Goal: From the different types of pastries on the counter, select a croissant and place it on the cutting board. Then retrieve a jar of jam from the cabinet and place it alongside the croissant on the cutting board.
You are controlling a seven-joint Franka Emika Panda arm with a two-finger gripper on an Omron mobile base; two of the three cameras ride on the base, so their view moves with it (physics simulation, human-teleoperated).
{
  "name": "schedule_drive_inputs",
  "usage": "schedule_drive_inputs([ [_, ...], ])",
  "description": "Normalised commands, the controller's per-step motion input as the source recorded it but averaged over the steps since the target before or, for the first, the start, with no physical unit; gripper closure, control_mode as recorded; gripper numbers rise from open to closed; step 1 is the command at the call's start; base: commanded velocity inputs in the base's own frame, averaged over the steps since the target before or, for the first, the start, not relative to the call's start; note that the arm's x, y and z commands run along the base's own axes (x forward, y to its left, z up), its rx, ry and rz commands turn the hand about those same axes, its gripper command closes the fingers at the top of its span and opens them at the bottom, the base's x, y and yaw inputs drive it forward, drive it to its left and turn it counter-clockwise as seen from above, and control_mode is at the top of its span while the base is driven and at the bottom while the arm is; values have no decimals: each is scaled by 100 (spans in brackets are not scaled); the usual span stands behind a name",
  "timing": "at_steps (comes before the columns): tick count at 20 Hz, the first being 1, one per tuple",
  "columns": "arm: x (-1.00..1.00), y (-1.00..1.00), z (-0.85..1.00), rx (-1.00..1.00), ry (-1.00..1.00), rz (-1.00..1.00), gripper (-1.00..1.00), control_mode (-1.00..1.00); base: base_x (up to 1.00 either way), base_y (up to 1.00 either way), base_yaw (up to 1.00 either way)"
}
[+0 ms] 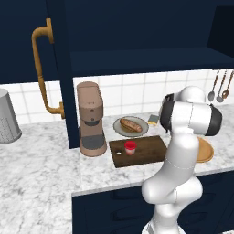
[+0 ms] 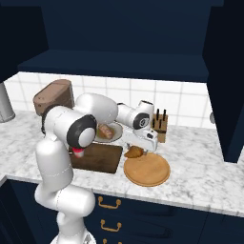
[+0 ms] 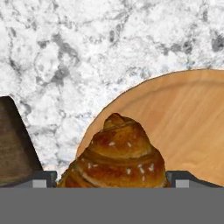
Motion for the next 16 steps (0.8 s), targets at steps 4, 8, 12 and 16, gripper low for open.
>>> schedule_drive_inputs([
  [4,0,58,2,1,1,13,100,-100,0,0,0],
  [8,-20,67,1,1,0,13,100,-100,0,0,0],
  [12,-25,73,5,0,0,13,100,-100,0,0,0],
  [16,-25,69,9,0,0,13,100,-100,0,0,0],
])
